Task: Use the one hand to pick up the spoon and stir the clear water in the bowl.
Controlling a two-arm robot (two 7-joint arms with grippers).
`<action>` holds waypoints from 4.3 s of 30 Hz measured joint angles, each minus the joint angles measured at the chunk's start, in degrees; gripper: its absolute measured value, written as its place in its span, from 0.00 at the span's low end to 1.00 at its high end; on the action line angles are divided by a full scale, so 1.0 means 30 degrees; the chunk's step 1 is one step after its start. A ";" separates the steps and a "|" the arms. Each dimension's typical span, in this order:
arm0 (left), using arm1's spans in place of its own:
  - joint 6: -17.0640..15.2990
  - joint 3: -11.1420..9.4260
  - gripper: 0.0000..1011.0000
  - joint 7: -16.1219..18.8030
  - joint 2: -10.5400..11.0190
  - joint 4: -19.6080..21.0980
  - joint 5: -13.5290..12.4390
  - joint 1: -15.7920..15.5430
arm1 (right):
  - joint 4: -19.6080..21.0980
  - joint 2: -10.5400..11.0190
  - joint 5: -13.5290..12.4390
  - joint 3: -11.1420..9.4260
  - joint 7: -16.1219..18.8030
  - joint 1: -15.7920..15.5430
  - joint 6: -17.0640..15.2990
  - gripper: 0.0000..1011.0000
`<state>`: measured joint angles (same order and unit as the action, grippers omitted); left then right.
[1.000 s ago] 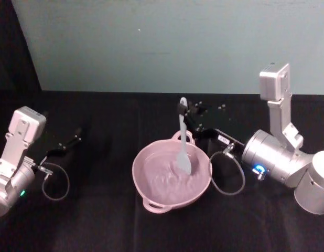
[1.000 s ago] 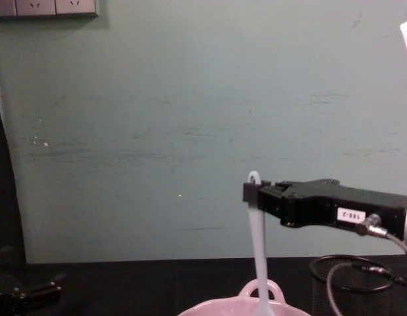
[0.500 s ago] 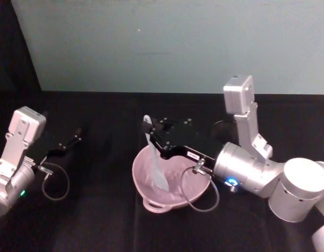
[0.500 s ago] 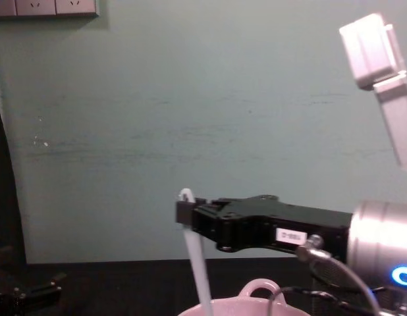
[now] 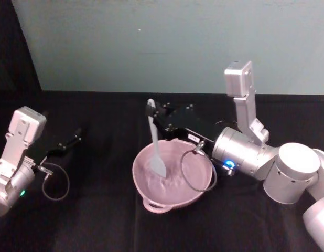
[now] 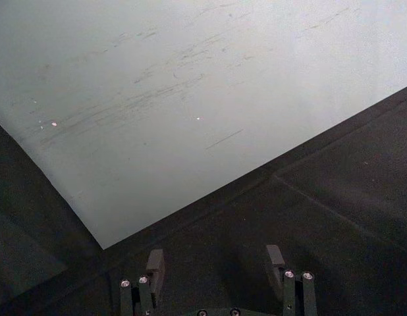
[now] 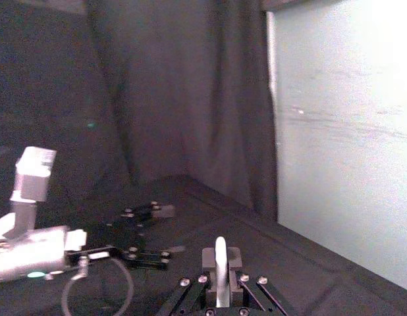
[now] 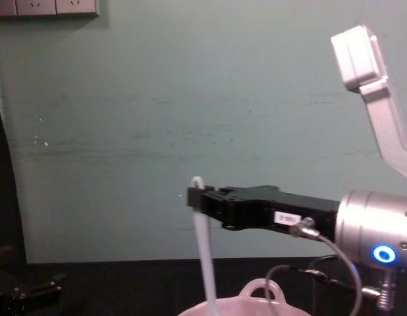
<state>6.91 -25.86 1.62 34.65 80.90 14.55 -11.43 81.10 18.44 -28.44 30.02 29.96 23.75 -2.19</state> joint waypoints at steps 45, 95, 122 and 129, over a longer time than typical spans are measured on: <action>0.0000 0.0000 0.99 0.0000 0.0000 0.0000 -0.0001 0.0001 | 0.3803 0.0994 -0.0053 -0.0043 -0.0555 -0.2289 -0.0185 0.11; 0.0000 0.0001 0.99 -0.0001 0.0000 0.0000 -0.0001 0.0000 | 0.7843 0.4513 -0.1199 -0.4750 -0.3331 -0.3505 -0.1642 0.11; 0.0000 0.0001 0.99 0.0000 0.0000 0.0000 0.0000 0.0000 | 0.3589 0.2925 -0.1926 -0.5247 -0.3023 -0.3460 -0.0274 0.11; 0.0000 0.0001 0.99 0.0000 0.0000 0.0000 -0.0001 0.0000 | 0.2210 0.2207 -0.2796 -0.5440 -0.2564 -0.3725 0.0517 0.11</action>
<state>6.91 -25.86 1.62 34.65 80.90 14.55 -11.43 87.73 25.06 -36.82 13.70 22.27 12.58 -0.64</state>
